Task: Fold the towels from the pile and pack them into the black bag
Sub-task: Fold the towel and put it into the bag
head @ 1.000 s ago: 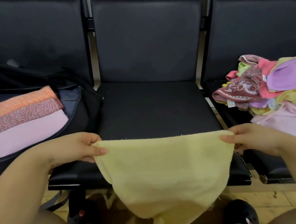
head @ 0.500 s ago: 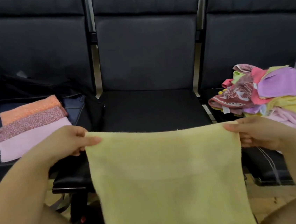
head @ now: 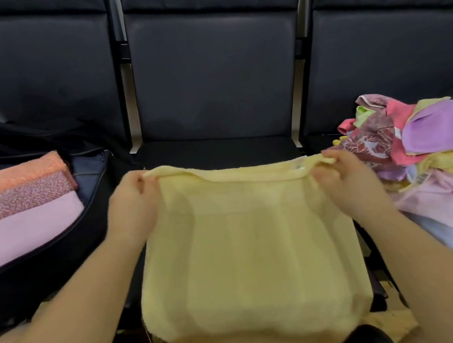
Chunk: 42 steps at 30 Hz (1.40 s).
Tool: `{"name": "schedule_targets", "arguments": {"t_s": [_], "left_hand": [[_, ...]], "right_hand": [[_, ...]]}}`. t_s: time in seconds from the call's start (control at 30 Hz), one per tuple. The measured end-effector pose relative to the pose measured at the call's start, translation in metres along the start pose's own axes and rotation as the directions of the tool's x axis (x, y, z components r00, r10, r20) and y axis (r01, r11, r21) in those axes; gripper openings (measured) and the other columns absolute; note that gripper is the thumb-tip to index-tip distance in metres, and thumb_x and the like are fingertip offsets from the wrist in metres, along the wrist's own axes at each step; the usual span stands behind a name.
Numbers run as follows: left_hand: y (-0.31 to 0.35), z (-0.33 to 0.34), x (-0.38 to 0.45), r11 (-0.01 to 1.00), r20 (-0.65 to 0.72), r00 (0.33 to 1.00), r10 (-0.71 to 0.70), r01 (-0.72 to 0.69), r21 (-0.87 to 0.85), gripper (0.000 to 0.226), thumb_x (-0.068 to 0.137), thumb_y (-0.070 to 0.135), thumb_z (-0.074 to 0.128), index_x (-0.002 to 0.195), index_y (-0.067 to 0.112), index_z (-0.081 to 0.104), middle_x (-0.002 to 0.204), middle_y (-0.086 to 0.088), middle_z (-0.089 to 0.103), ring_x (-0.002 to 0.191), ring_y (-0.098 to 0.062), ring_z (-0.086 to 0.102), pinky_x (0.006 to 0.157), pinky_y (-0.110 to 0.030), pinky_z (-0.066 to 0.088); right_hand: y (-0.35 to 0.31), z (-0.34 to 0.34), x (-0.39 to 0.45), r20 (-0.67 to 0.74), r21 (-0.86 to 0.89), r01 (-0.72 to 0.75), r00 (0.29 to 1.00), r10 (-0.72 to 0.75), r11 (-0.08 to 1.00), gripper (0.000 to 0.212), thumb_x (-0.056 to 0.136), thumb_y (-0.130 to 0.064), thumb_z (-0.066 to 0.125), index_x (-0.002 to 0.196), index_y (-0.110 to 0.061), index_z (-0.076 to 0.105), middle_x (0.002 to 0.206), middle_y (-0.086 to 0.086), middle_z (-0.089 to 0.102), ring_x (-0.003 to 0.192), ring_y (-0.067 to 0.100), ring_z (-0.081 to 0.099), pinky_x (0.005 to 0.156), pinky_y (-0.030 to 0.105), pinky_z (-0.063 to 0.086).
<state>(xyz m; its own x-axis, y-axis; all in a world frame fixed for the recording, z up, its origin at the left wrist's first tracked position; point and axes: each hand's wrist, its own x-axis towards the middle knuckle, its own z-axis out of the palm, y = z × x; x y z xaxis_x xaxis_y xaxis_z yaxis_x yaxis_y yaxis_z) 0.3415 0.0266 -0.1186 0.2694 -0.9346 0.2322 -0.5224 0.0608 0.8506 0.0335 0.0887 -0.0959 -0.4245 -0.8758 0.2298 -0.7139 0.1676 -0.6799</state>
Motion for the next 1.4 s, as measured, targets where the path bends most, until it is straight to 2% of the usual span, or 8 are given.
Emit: {"name": "schedule_targets", "arguments": {"t_s": [0.1, 0.17, 0.3, 0.53, 1.07, 1.23, 1.33, 1.4], "left_hand": [[-0.009, 0.036, -0.016, 0.985, 0.231, 0.972, 0.042, -0.079, 0.156, 0.049, 0.096, 0.037, 0.048, 0.142, 0.025, 0.035, 0.134, 0.001, 0.048, 0.121, -0.022, 0.048, 0.09, -0.032, 0.037], [-0.026, 0.061, -0.028, 0.864, 0.437, 0.899, -0.024, -0.201, 0.461, 0.068, 0.097, 0.05, 0.038, 0.152, 0.023, 0.008, 0.157, -0.003, 0.019, 0.144, -0.024, 0.019, 0.113, -0.037, 0.022], [-0.043, 0.079, -0.028, 0.677, 0.537, 0.842, -0.05, -0.366, 0.638, 0.068, 0.095, 0.061, 0.018, 0.152, 0.033, -0.005, 0.16, -0.011, -0.01, 0.147, -0.027, -0.011, 0.119, -0.039, -0.005], [-0.047, 0.085, 0.019, 0.661, 0.496, 0.863, -0.094, -0.319, 0.679, 0.077, 0.088, 0.073, 0.019, 0.152, 0.036, -0.003, 0.156, -0.01, -0.028, 0.146, -0.026, -0.016, 0.119, -0.038, -0.007], [-0.051, 0.142, 0.116, 0.652, 0.451, 0.892, -0.04, -0.319, 0.688, 0.082, 0.083, 0.078, 0.014, 0.152, 0.036, -0.003, 0.16, -0.007, -0.011, 0.147, -0.027, -0.01, 0.119, -0.041, -0.005], [-0.053, 0.157, 0.133, 0.69, 0.392, 0.919, 0.036, -0.306, 0.655, 0.074, 0.089, 0.07, 0.026, 0.151, 0.03, 0.017, 0.161, -0.009, 0.001, 0.147, -0.026, 0.001, 0.118, -0.039, 0.001], [-0.059, 0.16, 0.132, 0.721, 0.15, 0.927, 0.342, -0.362, 0.591, 0.039, 0.088, 0.04, 0.046, 0.112, 0.012, 0.06, 0.12, -0.017, 0.053, 0.107, -0.035, 0.049, 0.091, -0.045, 0.036], [-0.059, 0.159, 0.13, 0.71, 0.112, 0.898, 0.426, -0.408, 0.574, 0.022, 0.084, 0.027, 0.046, 0.084, 0.008, 0.058, 0.081, -0.01, 0.056, 0.071, -0.03, 0.051, 0.066, -0.037, 0.035]], "right_hand": [[0.009, 0.037, 0.0, 0.262, -0.059, 0.007, 0.965, 0.009, 0.998, 0.094, 0.086, -0.042, 0.065, 0.153, -0.028, 0.0, 0.16, -0.005, 0.011, 0.142, 0.023, 0.029, 0.108, 0.034, 0.03], [0.026, 0.07, -0.006, 0.336, -0.167, 0.041, 0.942, 0.018, 0.985, 0.103, 0.086, -0.05, 0.061, 0.15, -0.028, -0.018, 0.161, 0.002, -0.005, 0.146, 0.027, 0.017, 0.115, 0.037, 0.022], [0.037, 0.104, -0.008, 0.225, -0.386, 0.107, 0.974, -0.019, 0.916, 0.09, 0.092, -0.058, 0.04, 0.149, -0.026, -0.022, 0.159, 0.013, -0.015, 0.147, 0.03, 0.001, 0.12, 0.038, 0.003], [0.039, 0.107, 0.034, 0.138, -0.446, 0.074, 0.99, -0.013, 0.892, 0.076, 0.093, -0.05, 0.042, 0.153, -0.025, 0.002, 0.159, 0.008, -0.013, 0.147, 0.028, 0.006, 0.114, 0.039, 0.022], [0.042, 0.154, 0.135, -0.049, -0.495, -0.063, 0.998, 0.044, 0.867, 0.054, 0.092, -0.046, 0.042, 0.142, -0.026, 0.04, 0.153, 0.008, 0.028, 0.139, 0.025, 0.026, 0.117, 0.042, 0.007], [0.046, 0.168, 0.158, -0.273, -0.414, 0.028, 0.95, -0.153, 0.91, 0.029, 0.086, -0.026, 0.06, 0.112, -0.014, 0.069, 0.114, 0.012, 0.052, 0.107, 0.031, 0.046, 0.103, 0.042, 0.025], [0.041, 0.167, 0.16, -0.303, -0.361, 0.063, 0.936, -0.18, 0.93, 0.023, 0.089, -0.019, 0.057, 0.105, -0.011, 0.07, 0.099, 0.009, 0.049, 0.083, 0.026, 0.047, 0.075, 0.035, 0.037], [0.04, 0.165, 0.16, -0.17, -0.334, -0.002, 0.984, -0.057, 0.943, 0.028, 0.093, -0.027, 0.05, 0.114, -0.018, 0.065, 0.11, 0.004, 0.054, 0.082, 0.023, 0.051, 0.067, 0.03, 0.038]]}}
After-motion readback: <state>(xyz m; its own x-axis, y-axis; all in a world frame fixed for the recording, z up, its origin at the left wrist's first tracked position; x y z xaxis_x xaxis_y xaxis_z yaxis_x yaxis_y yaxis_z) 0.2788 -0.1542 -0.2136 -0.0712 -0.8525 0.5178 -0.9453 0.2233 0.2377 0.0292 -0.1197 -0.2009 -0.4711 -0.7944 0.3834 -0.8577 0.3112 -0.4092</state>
